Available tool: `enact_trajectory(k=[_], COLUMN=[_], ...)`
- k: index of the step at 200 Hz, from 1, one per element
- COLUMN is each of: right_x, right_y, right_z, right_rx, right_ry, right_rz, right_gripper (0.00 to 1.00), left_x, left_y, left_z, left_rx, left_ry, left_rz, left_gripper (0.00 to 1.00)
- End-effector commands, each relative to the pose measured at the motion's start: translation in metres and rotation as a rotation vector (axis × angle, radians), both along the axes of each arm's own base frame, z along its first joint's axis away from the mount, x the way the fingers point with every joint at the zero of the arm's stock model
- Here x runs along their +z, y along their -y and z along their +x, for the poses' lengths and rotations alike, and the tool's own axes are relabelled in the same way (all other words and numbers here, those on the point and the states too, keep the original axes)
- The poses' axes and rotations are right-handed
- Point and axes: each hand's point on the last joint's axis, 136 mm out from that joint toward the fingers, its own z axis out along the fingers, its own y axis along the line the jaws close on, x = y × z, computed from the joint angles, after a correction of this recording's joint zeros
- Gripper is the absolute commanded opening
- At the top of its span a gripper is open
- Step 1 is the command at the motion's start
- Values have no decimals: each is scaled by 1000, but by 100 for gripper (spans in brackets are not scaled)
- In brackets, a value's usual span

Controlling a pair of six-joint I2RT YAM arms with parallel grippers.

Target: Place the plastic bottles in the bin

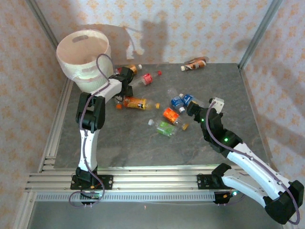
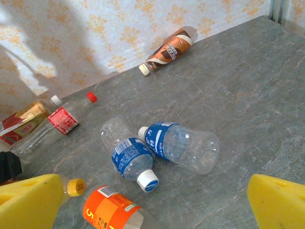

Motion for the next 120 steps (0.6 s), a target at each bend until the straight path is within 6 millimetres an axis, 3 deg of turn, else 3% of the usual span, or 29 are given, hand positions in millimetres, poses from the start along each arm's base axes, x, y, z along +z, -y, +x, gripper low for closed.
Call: enact_trajectory(k=[1,39,69,120], right_x=[-6,-9,-10,-9], right_y=[7,7,6,5], right_z=[-2,-2,-1,0], right_rx=[-33,-34,-30,-28], right_ry=[-6,-11,-9,-6], right_rz=[-14,-17,-15,-13], right_gripper=[99,99,99,99], left_x=[-15,-20,-22,11], left_y=[10,19,12,16], left_z=[-2,-15,-23,-13], left_rx=[-12,-34,-23,-21], left_ry=[-33,-50,-66,8], left_rz=[-66,-96,-72,-98], left_gripper=[82,80,67,52])
